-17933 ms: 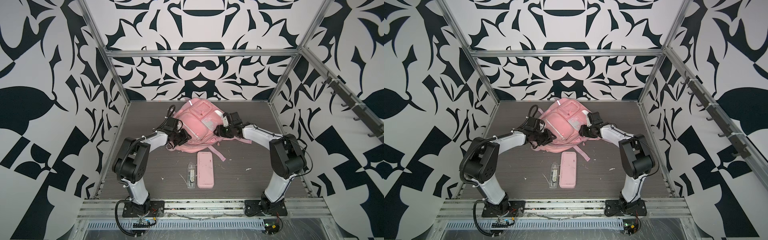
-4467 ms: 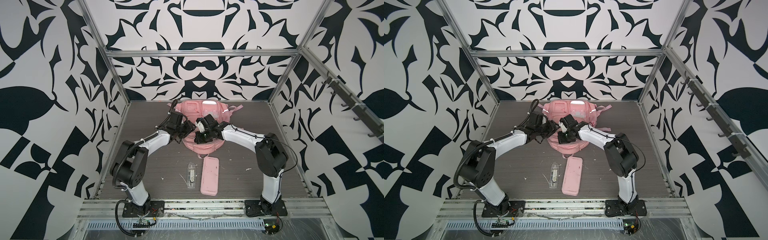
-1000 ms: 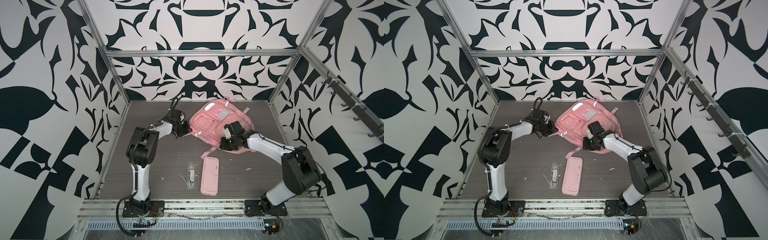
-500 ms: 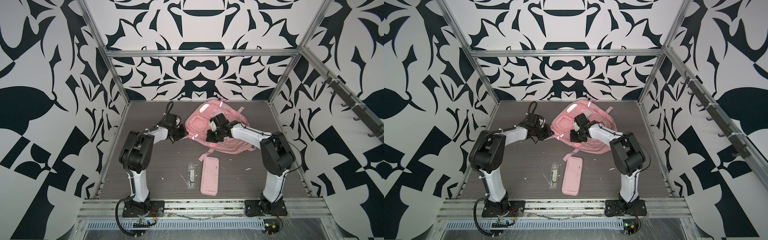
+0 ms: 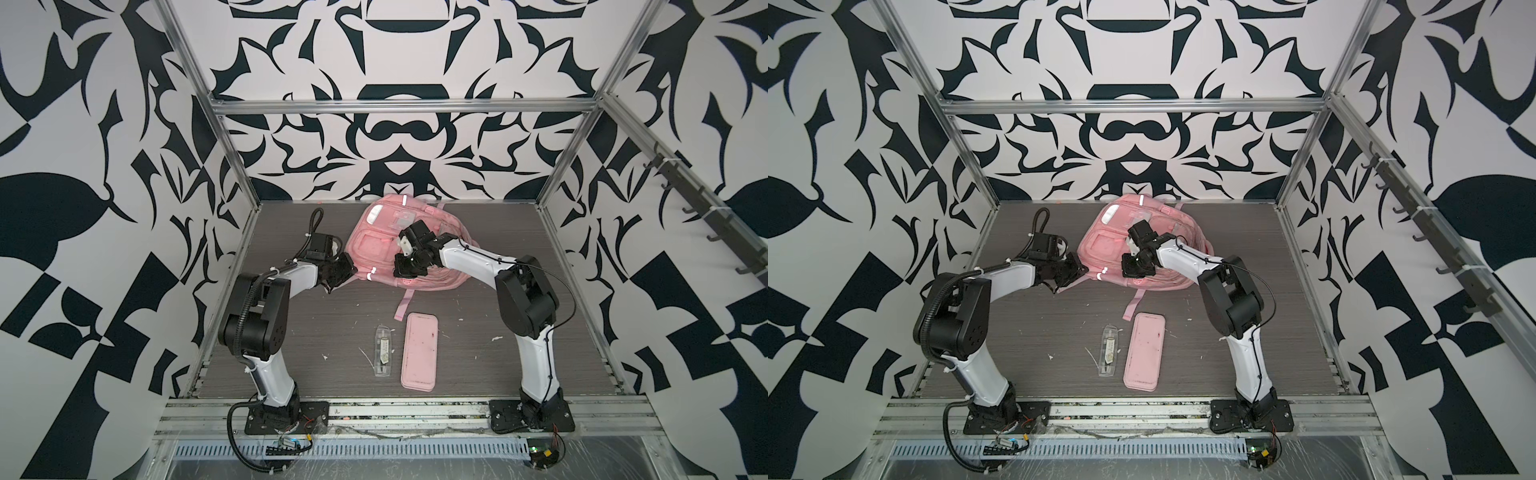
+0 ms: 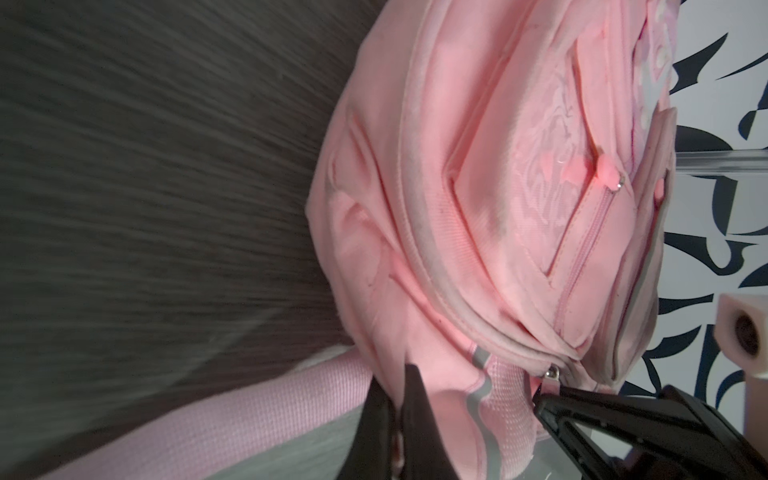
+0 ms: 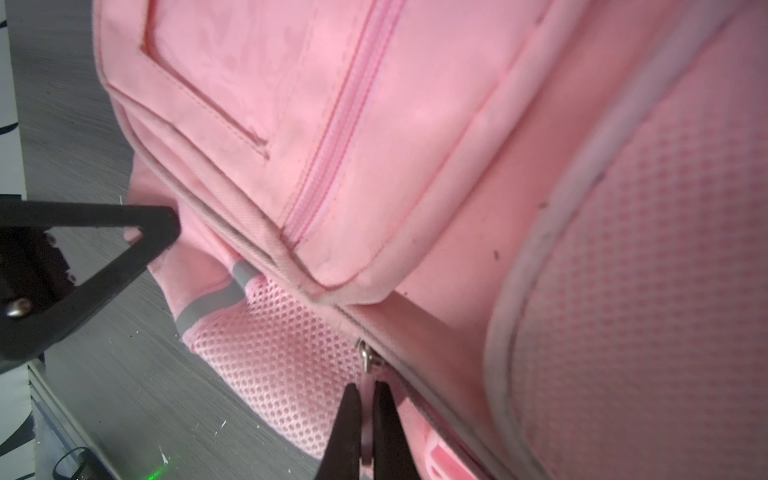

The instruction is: Pack the student bag

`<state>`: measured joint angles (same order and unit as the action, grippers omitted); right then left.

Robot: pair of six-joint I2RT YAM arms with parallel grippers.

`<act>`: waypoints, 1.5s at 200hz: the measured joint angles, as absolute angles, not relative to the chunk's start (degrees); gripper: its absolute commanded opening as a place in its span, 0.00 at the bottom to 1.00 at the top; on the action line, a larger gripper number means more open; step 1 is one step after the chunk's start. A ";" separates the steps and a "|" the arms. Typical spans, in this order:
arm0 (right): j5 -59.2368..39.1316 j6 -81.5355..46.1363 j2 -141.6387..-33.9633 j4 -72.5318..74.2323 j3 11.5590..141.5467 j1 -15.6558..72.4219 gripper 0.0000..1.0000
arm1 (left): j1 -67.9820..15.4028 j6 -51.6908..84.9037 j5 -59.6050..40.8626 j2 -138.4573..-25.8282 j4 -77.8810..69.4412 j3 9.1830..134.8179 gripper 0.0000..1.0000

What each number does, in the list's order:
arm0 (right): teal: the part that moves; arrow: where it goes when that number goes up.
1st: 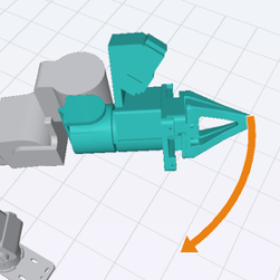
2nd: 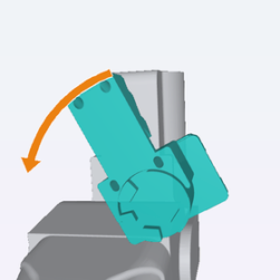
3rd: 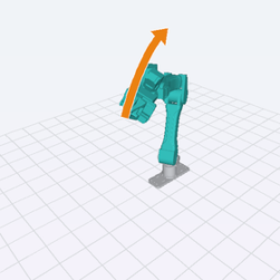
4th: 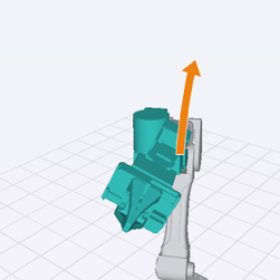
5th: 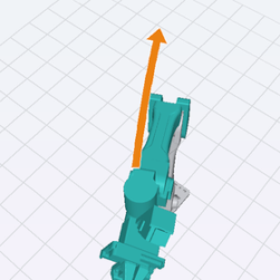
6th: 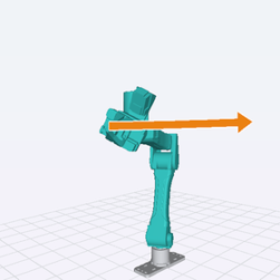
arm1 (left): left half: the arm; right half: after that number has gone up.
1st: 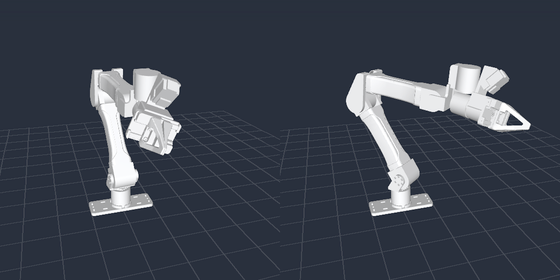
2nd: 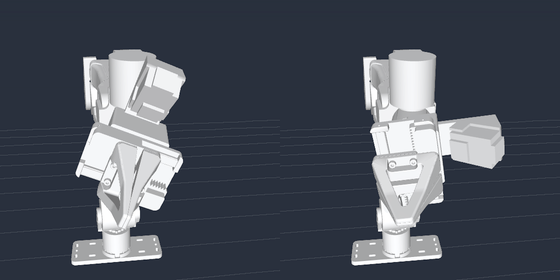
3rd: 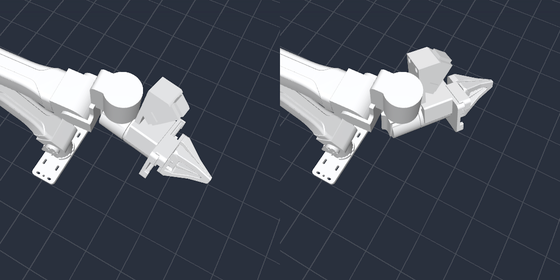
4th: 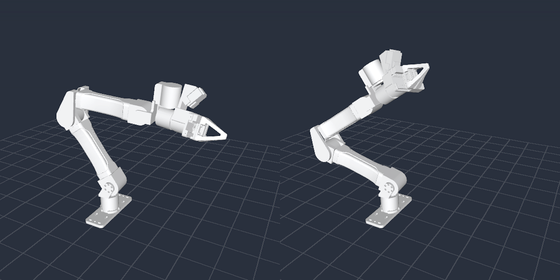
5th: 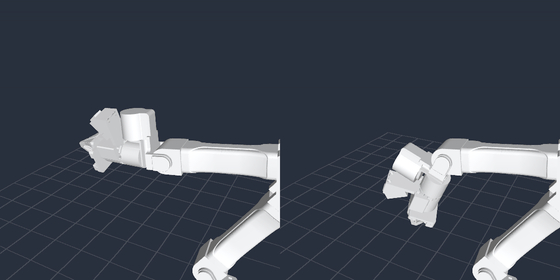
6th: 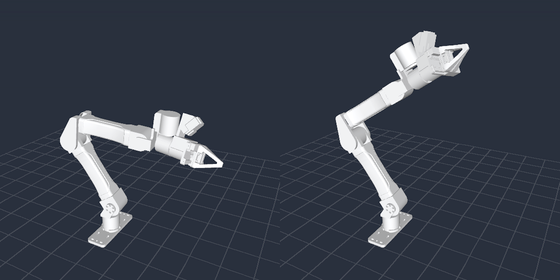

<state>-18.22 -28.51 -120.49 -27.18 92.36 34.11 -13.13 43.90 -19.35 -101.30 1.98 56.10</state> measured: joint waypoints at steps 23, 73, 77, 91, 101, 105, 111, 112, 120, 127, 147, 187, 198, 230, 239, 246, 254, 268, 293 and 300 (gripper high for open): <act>-18.22 -28.34 -121.01 -27.05 93.06 34.33 0.00 | -12.56 43.88 -19.33 -100.66 2.28 55.53 0.00; -17.58 -27.92 -117.99 -25.04 88.79 34.94 0.39 | -10.76 43.20 -20.43 -100.66 2.90 55.55 0.00; -17.56 -28.36 -117.32 -24.97 88.09 34.94 0.40 | -10.63 43.05 -20.53 -100.66 3.03 55.55 0.00; -17.21 -28.25 -114.58 -24.84 85.56 34.94 0.44 | -10.26 42.76 -20.69 -100.66 3.38 55.59 0.00; -16.99 -28.16 -112.49 -24.80 83.81 34.94 0.45 | -10.02 42.52 -20.80 -100.66 3.66 55.61 0.00; -16.82 -28.27 -111.61 -24.58 83.09 34.94 0.45 | -9.96 42.46 -20.84 -100.66 3.70 55.61 0.00; -16.60 -28.23 -110.00 -24.34 81.76 34.94 0.45 | -9.87 42.35 -20.84 -100.66 3.79 55.61 0.00; -16.60 -28.21 -109.80 -24.32 81.58 34.94 0.45 | -9.87 42.33 -20.86 -100.66 3.81 55.61 0.00; -16.34 -28.16 -107.63 -24.08 79.72 34.94 0.45 | -9.80 42.15 -20.86 -100.66 3.92 55.66 0.00; -16.12 -28.16 -105.69 -23.66 77.97 34.94 0.45 | -9.80 42.00 -20.84 -100.66 4.08 55.77 0.00; -14.92 -28.14 -100.16 -23.18 72.77 34.92 0.45 | -9.80 41.54 -20.82 -100.66 4.67 56.12 0.05; -12.16 -28.10 -91.00 -23.29 63.75 34.13 0.45 | -9.65 40.62 -20.67 -100.05 6.68 56.23 0.51; -11.97 -28.12 -88.86 -23.49 61.76 33.61 0.44 | -9.65 40.23 -20.86 -99.15 7.25 56.21 0.56; -12.64 -28.80 -83.18 -23.49 57.12 32.03 0.45 | -9.96 40.40 -20.82 -94.17 8.73 56.12 0.64; -12.93 -29.10 -81.95 -23.35 56.12 31.83 0.45 | -10.20 40.36 -20.78 -92.71 9.13 56.12 0.66; -13.17 -29.32 -81.25 -23.33 55.46 31.86 0.45 | -10.50 40.21 -20.73 -91.77 9.45 56.12 0.68; -13.47 -29.54 -80.58 -23.31 54.68 31.86 0.48 | -10.92 40.05 -20.73 -90.85 9.93 56.12 0.69; -14.02 -29.87 -79.90 -23.24 53.54 31.86 0.58 | -11.81 39.68 -20.69 -89.93 11.03 56.12 0.70; -14.59 -30.94 -77.91 -23.07 50.61 31.86 0.68 | -14.28 38.72 -20.43 -88.97 13.26 56.12 0.71; -14.68 -31.22 -77.21 -23.11 49.91 31.86 0.70 | -15.11 38.46 -20.32 -88.58 13.63 56.12 0.71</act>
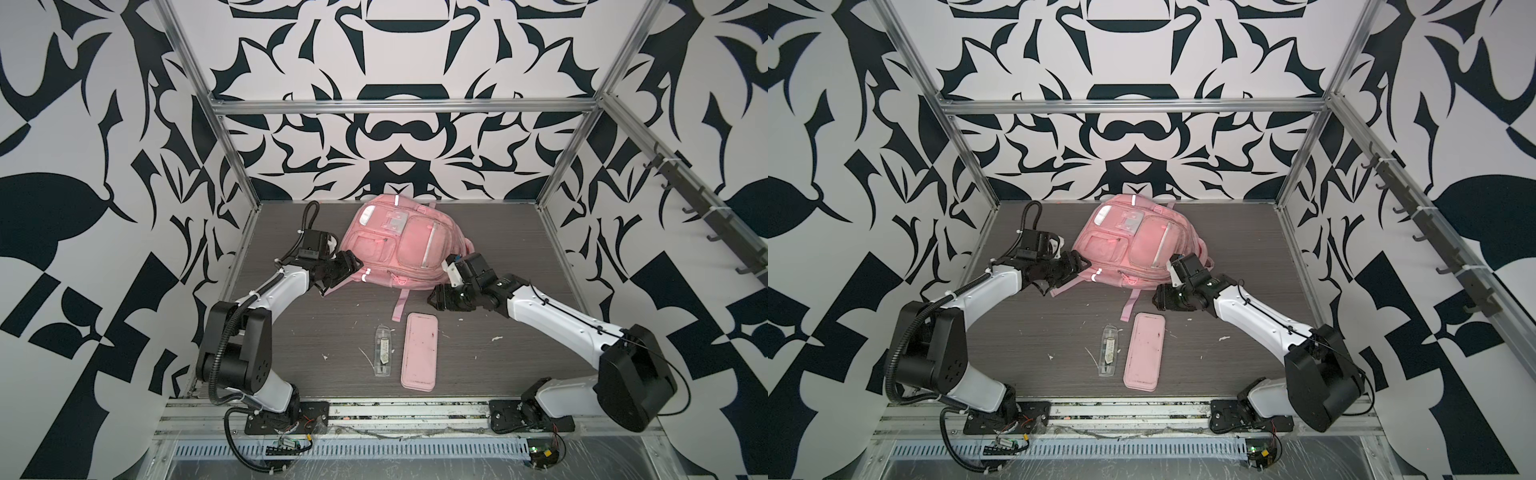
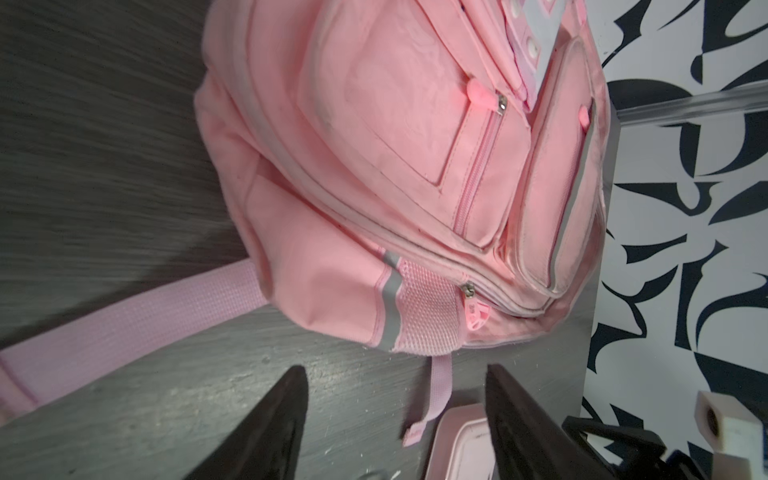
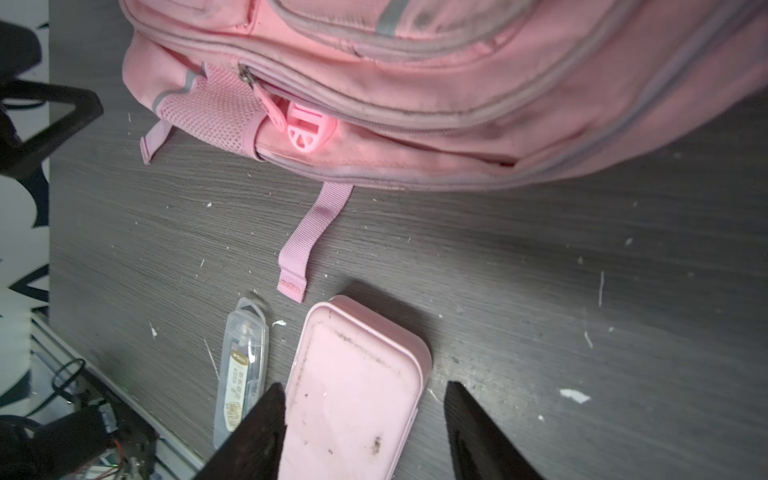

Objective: Pack the student bag
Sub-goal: 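Release the backpack and move both grippers toward the pink pencil box, then lower both grippers onto the pink pencil box's ends to grasp it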

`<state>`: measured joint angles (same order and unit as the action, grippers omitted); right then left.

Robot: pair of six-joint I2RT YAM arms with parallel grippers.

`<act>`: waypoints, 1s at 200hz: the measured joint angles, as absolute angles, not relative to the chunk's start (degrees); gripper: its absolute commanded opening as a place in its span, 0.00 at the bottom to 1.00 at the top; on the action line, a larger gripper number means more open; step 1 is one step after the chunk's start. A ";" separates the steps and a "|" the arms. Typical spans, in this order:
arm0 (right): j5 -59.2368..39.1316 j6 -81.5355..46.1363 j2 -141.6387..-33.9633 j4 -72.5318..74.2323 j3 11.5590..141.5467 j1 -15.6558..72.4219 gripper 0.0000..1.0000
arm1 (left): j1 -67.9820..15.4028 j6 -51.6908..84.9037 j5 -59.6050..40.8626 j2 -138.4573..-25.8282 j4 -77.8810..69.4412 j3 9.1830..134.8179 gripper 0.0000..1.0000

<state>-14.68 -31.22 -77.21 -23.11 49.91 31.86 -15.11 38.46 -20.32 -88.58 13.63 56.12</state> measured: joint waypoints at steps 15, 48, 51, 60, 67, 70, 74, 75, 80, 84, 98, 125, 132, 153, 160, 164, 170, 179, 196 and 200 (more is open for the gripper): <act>-14.98 -31.70 -75.83 -23.05 48.82 31.86 0.72 | -17.21 37.60 -19.99 -87.29 14.44 55.99 0.72; -16.10 -33.06 -73.69 -22.11 45.98 31.86 0.72 | -23.38 35.44 -19.07 -85.23 15.73 55.83 0.73; -16.23 -33.17 -73.63 -22.02 45.65 31.86 0.72 | -24.01 35.24 -19.09 -85.23 15.73 55.83 0.73; -16.73 -33.58 -73.43 -21.50 44.64 31.86 0.72 | -26.09 34.63 -18.90 -85.25 15.73 55.72 0.73; -17.08 -33.95 -73.34 -21.21 43.83 31.86 0.72 | -27.38 34.37 -18.87 -85.27 15.75 55.53 0.73; -17.19 -34.11 -73.30 -21.04 43.46 31.86 0.72 | -28.12 34.20 -18.83 -85.30 15.77 55.44 0.73; -17.41 -34.33 -73.19 -20.86 42.89 31.86 0.72 | -28.88 34.09 -18.83 -85.36 15.77 55.33 0.73; -17.43 -34.37 -73.17 -20.84 42.81 31.86 0.72 | -29.17 34.02 -18.83 -85.36 15.77 55.31 0.73; -17.65 -34.61 -73.01 -20.78 42.11 31.86 0.72 | -30.22 33.91 -18.85 -85.56 15.68 55.09 0.73; -17.80 -34.79 -72.86 -20.75 41.67 31.86 0.72 | -30.92 33.78 -18.85 -85.69 15.64 54.89 0.73; -18.11 -35.48 -71.96 -20.75 40.12 31.86 0.72 | -33.58 33.58 -18.85 -86.28 15.59 53.95 0.74; -18.52 -36.56 -68.71 -20.73 37.54 31.86 0.72 | -38.20 33.58 -18.65 -87.20 15.57 52.60 0.74; -18.76 -36.88 -67.85 -20.71 36.93 31.86 0.72 | -39.20 33.58 -18.59 -87.31 15.29 52.47 0.74; -19.75 -37.87 -66.37 -20.25 35.00 31.86 0.71 | -42.09 33.63 -18.57 -88.16 14.48 52.47 0.73; -20.29 -38.52 -66.13 -19.73 34.04 31.86 0.70 | -42.98 33.63 -18.57 -88.66 14.20 52.47 0.72; -20.67 -38.94 -66.02 -19.27 33.36 31.86 0.69 | -43.48 33.63 -18.57 -89.01 14.04 52.47 0.72; -21.17 -39.53 -65.87 -18.55 32.36 31.86 0.67 | -44.12 33.67 -18.59 -89.58 13.91 52.47 0.71; -22.17 -40.60 -65.67 -17.15 30.46 31.86 0.66 | -45.04 33.95 -18.63 -90.54 13.78 52.47 0.69; -23.92 -42.76 -65.60 -14.76 27.03 31.97 0.65 | -46.35 34.46 -18.90 -92.03 13.21 52.38 0.66; -24.25 -43.35 -65.60 -14.28 26.35 32.05 0.64 | -46.65 34.65 -19.05 -92.33 12.93 52.25 0.65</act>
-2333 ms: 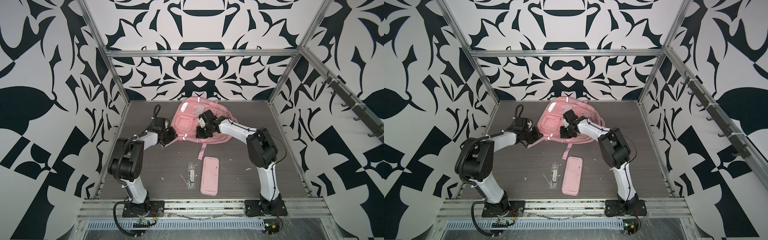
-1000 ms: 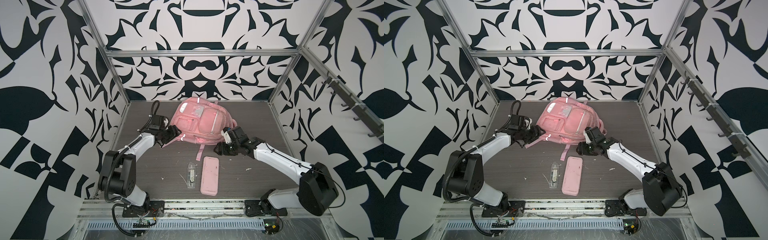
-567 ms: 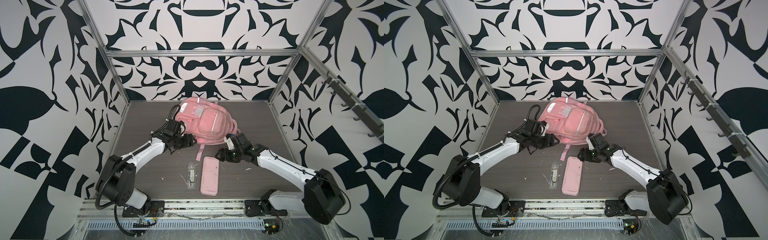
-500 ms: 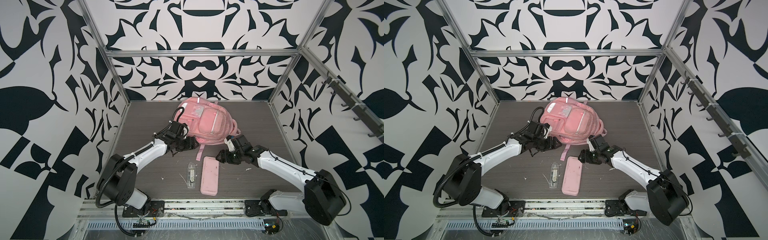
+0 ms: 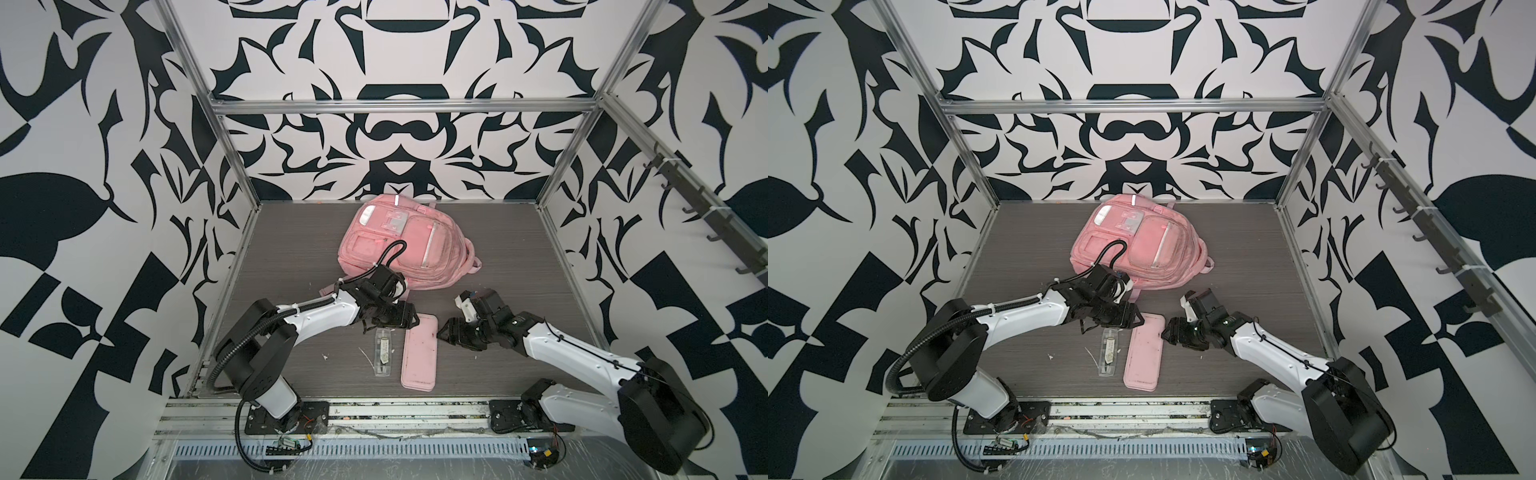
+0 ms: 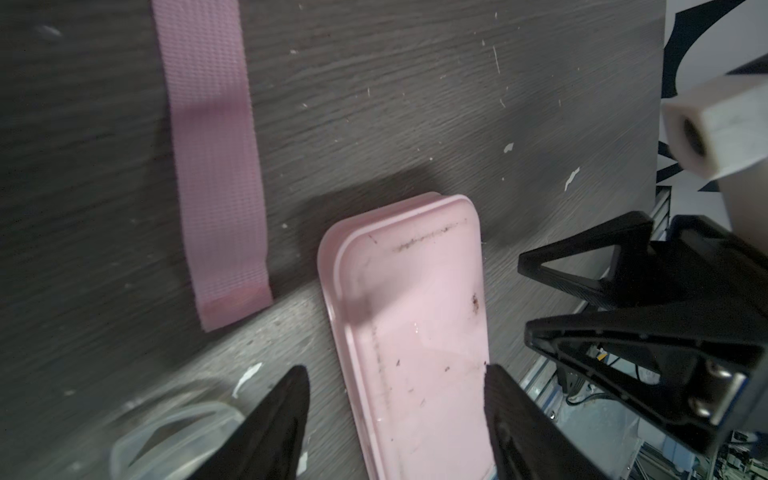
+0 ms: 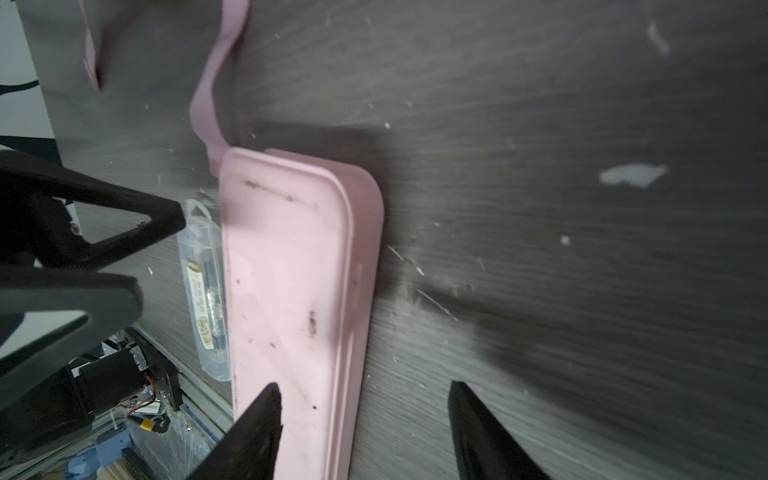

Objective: Pack the student bag
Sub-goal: 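Lower both grippers onto the pink pencil box's ends to grasp it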

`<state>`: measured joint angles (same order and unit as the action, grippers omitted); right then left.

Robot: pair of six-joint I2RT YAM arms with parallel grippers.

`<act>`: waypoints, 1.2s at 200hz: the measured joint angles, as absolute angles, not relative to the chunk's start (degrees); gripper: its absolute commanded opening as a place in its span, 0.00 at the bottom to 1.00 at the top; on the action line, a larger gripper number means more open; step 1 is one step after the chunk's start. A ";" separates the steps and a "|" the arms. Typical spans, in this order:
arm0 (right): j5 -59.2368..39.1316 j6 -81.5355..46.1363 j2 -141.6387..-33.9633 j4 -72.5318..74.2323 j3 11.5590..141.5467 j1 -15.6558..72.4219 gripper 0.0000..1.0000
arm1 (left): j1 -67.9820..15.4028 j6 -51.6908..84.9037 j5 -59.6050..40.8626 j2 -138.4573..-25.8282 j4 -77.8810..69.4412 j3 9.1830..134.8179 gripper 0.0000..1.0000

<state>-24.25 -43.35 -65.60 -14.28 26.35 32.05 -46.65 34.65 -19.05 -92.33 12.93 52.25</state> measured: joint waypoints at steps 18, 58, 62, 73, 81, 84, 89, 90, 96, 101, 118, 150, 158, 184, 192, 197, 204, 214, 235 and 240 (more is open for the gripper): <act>-25.21 -45.04 -65.63 -12.95 24.43 33.08 0.64 | -47.44 35.14 -19.44 -93.08 12.40 51.57 0.61; -25.87 -47.18 -66.67 -9.17 24.21 35.75 0.63 | -47.77 36.75 -21.26 -94.39 10.11 50.04 0.46; -25.89 -47.31 -66.94 -8.88 24.21 35.86 0.63 | -47.77 36.84 -21.39 -94.67 9.85 50.00 0.45; -25.89 -47.75 -67.81 -8.19 24.21 36.12 0.63 | -47.77 37.36 -21.91 -95.15 9.15 49.71 0.44; -25.91 -47.97 -68.29 -7.79 24.18 36.18 0.63 | -47.77 37.56 -22.13 -95.24 8.64 49.30 0.43; -25.91 -48.01 -68.38 -7.66 24.18 36.21 0.63 | -47.77 37.71 -22.20 -95.24 8.54 49.17 0.43; -25.91 -48.16 -68.53 -7.38 24.14 36.27 0.63 | -47.77 37.82 -22.35 -95.24 8.43 49.04 0.42; -25.89 -48.16 -68.58 -7.31 24.12 36.27 0.63 | -47.77 37.85 -22.39 -95.24 8.40 49.01 0.43; -25.89 -48.38 -68.73 -7.07 24.12 36.27 0.63 | -47.77 38.02 -22.55 -95.26 8.01 48.80 0.42; -25.91 -48.47 -68.90 -6.68 24.08 36.27 0.63 | -47.77 38.17 -22.70 -95.26 7.66 48.58 0.40; -26.04 -49.15 -69.71 -4.93 23.81 36.27 0.63 | -47.77 38.74 -23.29 -95.35 6.79 47.94 0.36; -27.49 -50.48 -71.05 -0.97 23.03 36.27 0.63 | -47.75 39.59 -24.34 -96.09 5.21 47.18 0.28; -27.94 -50.87 -71.44 0.12 22.83 36.27 0.63 | -47.77 39.75 -24.45 -96.09 4.86 47.18 0.27; -29.04 -52.58 -72.12 3.38 21.91 36.10 0.63 | -47.57 40.75 -24.95 -96.07 3.31 46.37 0.25; -29.32 -53.12 -72.12 4.23 21.54 36.01 0.63 | -47.40 41.06 -25.19 -96.09 2.74 46.11 0.25; -29.45 -53.56 -72.18 4.73 21.32 35.94 0.63 | -47.31 41.19 -25.36 -96.09 2.55 45.98 0.25; -29.69 -54.15 -72.29 5.67 21.02 35.81 0.63 | -47.16 41.54 -25.52 -96.09 2.15 45.78 0.25; -30.02 -54.92 -72.53 7.14 20.62 35.68 0.63 | -46.85 41.98 -25.78 -96.09 1.61 45.47 0.25; -30.37 -56.12 -72.84 10.55 19.51 35.66 0.63 | -46.15 42.76 -26.28 -96.14 0.36 45.01 0.25; -30.46 -56.38 -72.86 11.33 19.22 35.66 0.63 | -45.98 43.05 -26.57 -96.18 -0.08 44.84 0.25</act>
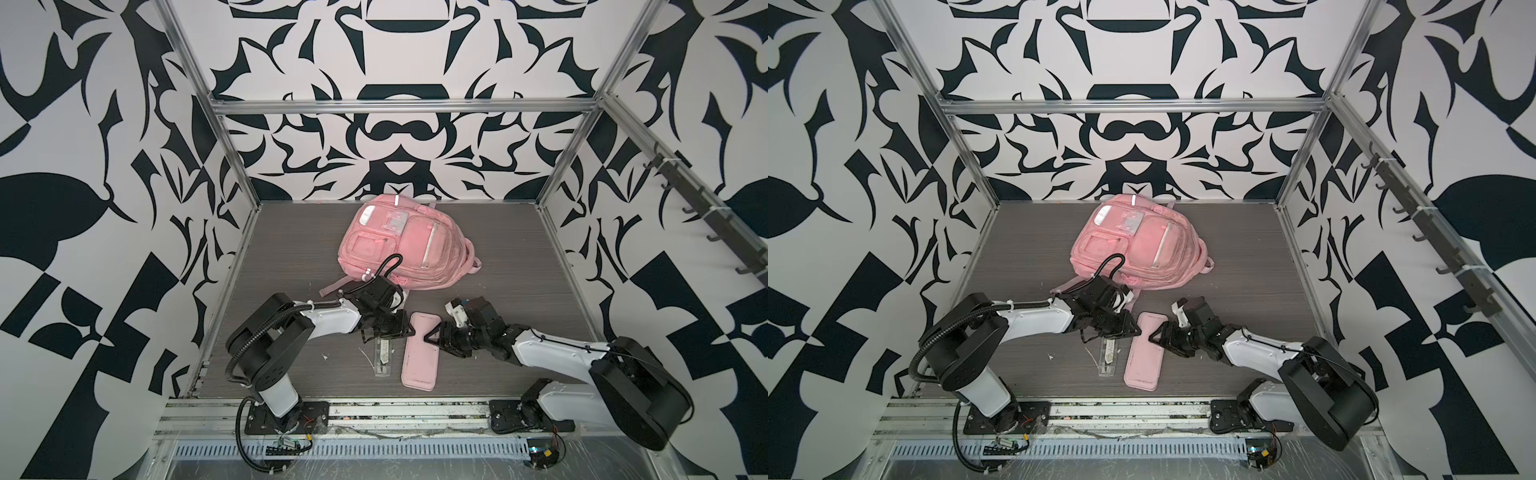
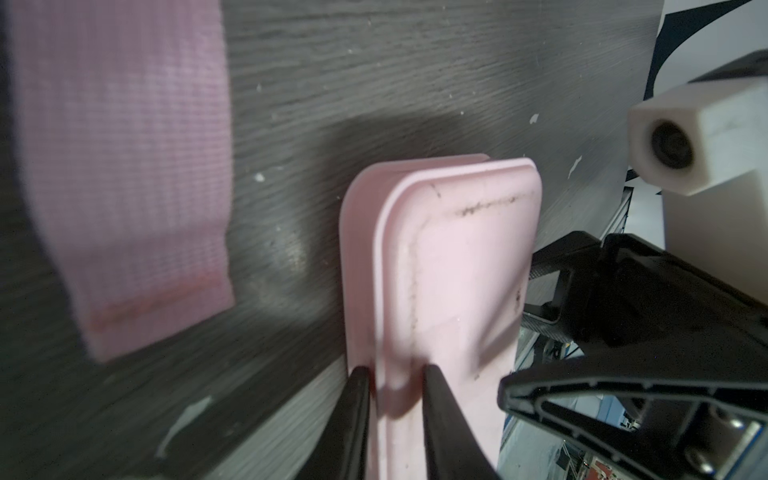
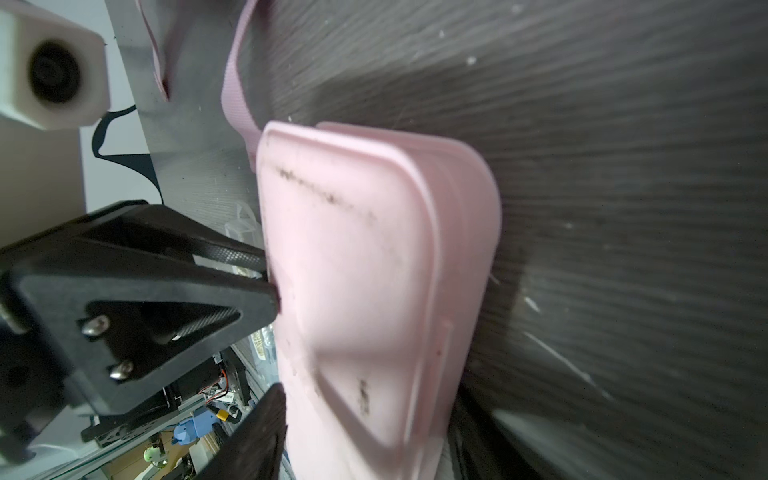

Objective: Pack the student bag
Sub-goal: 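Lower both grippers onto the pink pencil box's ends to grasp it, then lift the pencil box with the right gripper while left gripper grasps backpack flap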

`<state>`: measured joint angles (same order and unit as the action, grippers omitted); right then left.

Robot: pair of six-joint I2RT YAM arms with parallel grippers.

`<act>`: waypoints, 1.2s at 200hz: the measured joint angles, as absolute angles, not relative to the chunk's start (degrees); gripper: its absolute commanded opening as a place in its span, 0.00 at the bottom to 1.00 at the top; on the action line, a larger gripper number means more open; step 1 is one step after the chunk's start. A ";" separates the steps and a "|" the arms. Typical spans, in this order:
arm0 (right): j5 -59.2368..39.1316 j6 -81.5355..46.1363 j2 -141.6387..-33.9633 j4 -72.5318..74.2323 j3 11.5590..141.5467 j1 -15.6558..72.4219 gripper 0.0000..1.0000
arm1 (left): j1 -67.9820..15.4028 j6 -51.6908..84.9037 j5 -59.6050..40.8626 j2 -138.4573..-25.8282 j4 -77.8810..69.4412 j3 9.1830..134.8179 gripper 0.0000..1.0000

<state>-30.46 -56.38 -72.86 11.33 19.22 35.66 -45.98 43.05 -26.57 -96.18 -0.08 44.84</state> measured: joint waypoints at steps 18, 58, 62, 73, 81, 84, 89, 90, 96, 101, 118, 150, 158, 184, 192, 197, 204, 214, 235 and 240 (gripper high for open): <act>-30.55 -57.01 -72.86 13.54 18.35 35.68 0.63 | -45.32 43.86 -27.81 -96.53 -1.78 44.25 0.25; -30.50 -57.54 -72.90 15.29 17.80 35.73 0.62 | -44.84 45.19 -29.26 -97.25 -4.51 43.70 0.27; -30.52 -57.56 -72.99 15.38 17.80 35.75 0.62 | -44.84 45.23 -29.32 -97.30 -4.69 43.66 0.27; -30.59 -57.71 -73.41 15.97 17.80 35.77 0.60 | -44.84 45.50 -29.50 -97.49 -5.17 43.59 0.28; -30.65 -57.84 -73.71 16.36 17.80 35.77 0.59 | -44.80 45.63 -29.65 -97.58 -5.39 43.59 0.28; -30.65 -57.95 -73.89 16.58 17.80 35.77 0.59 | -44.77 45.71 -29.69 -97.62 -5.43 43.59 0.28; -30.70 -58.02 -74.11 16.84 17.80 35.77 0.58 | -44.73 45.80 -29.76 -97.65 -5.52 43.59 0.29; -30.68 -58.06 -74.13 16.86 17.80 35.77 0.58 | -44.73 45.82 -29.78 -97.65 -5.50 43.59 0.29; -30.79 -58.17 -74.43 17.28 17.80 35.77 0.57 | -44.69 45.91 -29.82 -97.65 -5.56 43.57 0.29; -30.85 -58.19 -74.70 17.58 17.80 35.79 0.56 | -44.66 46.04 -29.82 -97.65 -5.58 43.57 0.29; -30.92 -58.41 -75.37 18.35 17.82 35.83 0.54 | -44.58 46.30 -29.87 -97.65 -5.65 43.57 0.30; -31.11 -58.70 -76.09 19.22 17.87 35.94 0.44 | -44.31 46.59 -29.98 -97.65 -5.78 43.51 0.30; -31.31 -58.83 -76.09 19.66 18.02 35.94 0.42 | -44.12 46.65 -30.11 -97.65 -5.78 43.48 0.31; -31.55 -58.98 -76.07 20.75 19.05 35.94 0.35 | -43.38 46.68 -30.46 -97.65 -5.87 43.51 0.32; -31.55 -59.02 -76.07 20.91 19.22 35.94 0.34 | -43.22 46.65 -30.50 -97.62 -5.78 43.51 0.32; -31.53 -59.09 -76.07 20.91 19.29 35.94 0.32 | -43.16 46.59 -30.55 -97.60 -5.76 43.51 0.33; -31.53 -59.11 -76.07 20.86 19.38 35.94 0.31 | -43.09 46.52 -30.52 -97.58 -5.63 43.51 0.34; -31.53 -59.05 -76.03 20.82 19.44 35.94 0.28 | -43.00 46.41 -30.52 -97.58 -5.32 43.51 0.35; -31.55 -58.94 -75.37 20.16 19.44 35.75 0.23 | -42.39 45.36 -30.33 -97.27 -3.18 43.86 0.36; -31.62 -58.92 -75.02 19.90 19.44 35.59 0.23 | -42.26 45.04 -30.22 -97.12 -2.39 44.05 0.37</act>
